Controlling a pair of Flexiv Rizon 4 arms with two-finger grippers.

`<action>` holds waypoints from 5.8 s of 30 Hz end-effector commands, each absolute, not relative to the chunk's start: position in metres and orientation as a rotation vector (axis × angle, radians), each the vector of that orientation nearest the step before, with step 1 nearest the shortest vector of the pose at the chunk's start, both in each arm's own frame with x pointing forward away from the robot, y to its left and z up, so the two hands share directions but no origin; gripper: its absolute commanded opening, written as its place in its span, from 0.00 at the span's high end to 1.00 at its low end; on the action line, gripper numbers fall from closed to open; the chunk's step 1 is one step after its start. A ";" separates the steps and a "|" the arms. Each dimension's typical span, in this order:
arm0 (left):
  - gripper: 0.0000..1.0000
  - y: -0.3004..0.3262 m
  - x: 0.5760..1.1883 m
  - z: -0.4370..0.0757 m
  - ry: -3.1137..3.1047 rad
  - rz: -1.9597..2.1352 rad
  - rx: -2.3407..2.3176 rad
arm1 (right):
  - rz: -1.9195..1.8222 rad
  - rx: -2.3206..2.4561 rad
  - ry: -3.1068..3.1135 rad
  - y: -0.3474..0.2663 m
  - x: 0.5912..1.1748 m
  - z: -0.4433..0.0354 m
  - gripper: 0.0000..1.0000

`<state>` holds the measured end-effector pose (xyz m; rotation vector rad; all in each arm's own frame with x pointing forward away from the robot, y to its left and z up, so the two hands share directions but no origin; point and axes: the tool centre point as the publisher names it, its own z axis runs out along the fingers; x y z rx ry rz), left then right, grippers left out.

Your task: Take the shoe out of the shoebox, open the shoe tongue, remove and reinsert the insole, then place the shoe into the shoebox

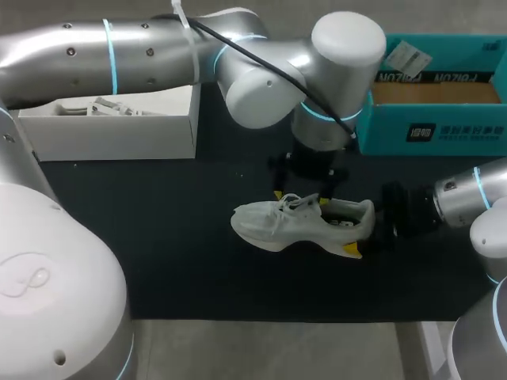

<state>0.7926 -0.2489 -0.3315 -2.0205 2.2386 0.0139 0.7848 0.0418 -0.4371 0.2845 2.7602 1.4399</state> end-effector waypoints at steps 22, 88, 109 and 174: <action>1.00 -0.236 0.782 -0.301 2.541 -0.209 -2.382 | 1.436 0.287 2.761 0.046 0.785 -0.444 1.00; 0.00 -0.204 0.780 -0.221 3.219 0.209 0.369 | 1.436 0.287 2.761 0.046 0.785 -0.444 1.00; 0.00 -0.209 0.779 -0.226 3.030 0.266 0.589 | 1.436 0.287 2.761 0.046 0.785 -0.444 1.00; 1.00 -0.314 0.792 -0.369 3.028 -0.175 0.194 | 1.436 0.287 2.761 0.046 0.785 -0.444 1.00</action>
